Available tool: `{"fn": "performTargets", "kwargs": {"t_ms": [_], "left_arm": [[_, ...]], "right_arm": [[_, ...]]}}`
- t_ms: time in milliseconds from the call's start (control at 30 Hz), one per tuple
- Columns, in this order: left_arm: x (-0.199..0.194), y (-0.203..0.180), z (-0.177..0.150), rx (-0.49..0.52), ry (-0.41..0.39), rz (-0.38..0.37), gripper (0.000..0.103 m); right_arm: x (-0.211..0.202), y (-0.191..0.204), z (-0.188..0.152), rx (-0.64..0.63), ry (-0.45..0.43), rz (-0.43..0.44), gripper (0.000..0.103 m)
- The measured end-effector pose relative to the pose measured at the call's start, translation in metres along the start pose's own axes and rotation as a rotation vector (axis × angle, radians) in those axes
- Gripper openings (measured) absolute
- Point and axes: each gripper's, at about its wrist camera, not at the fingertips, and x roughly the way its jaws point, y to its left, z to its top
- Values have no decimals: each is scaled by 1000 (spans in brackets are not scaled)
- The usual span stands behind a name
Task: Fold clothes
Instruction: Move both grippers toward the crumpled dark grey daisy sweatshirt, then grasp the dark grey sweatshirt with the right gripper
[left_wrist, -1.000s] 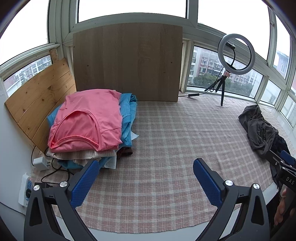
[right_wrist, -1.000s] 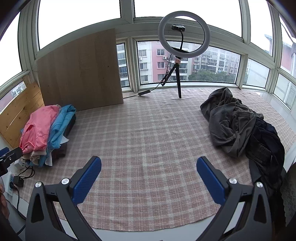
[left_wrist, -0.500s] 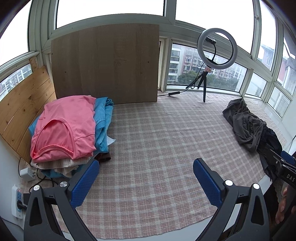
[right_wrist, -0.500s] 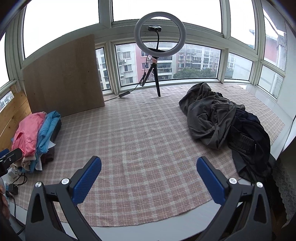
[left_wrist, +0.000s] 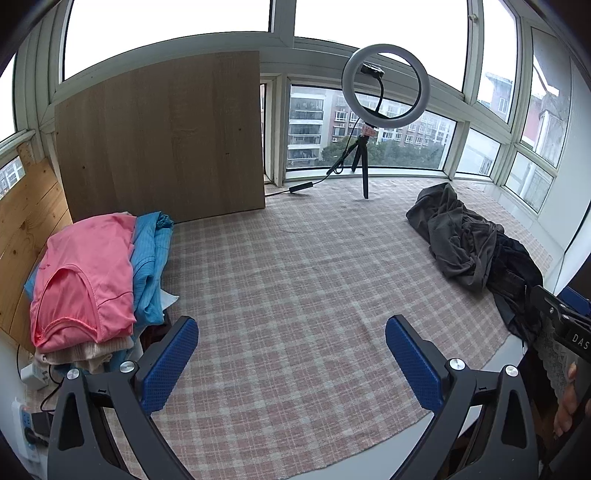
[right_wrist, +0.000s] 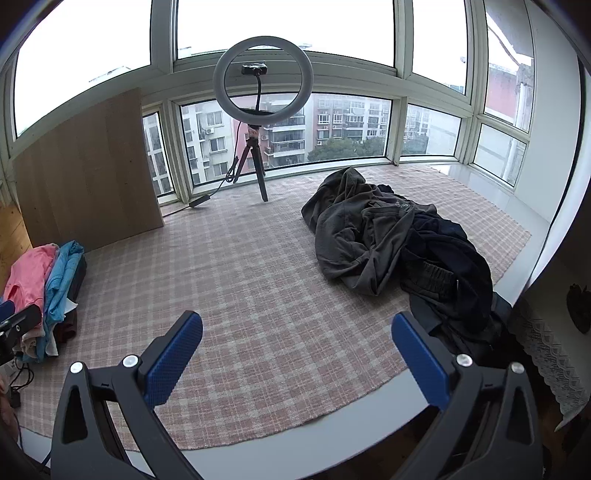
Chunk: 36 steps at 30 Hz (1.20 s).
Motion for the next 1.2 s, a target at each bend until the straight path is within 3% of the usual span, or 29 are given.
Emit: {"fn": "performTargets", "kwargs": {"t_ms": [333,900,1200], "left_arm": [[15,-39,15,25,-7,28,102],[48,-147,55,20,-24,111,102],[53,-154,86,-1,-60,184,102]], "right_arm": [[20,-30,16,-3,-9,4,103],[81,-112,73,-56,-40,89,103],[109,-142,92,-80,-59,114,103]]}}
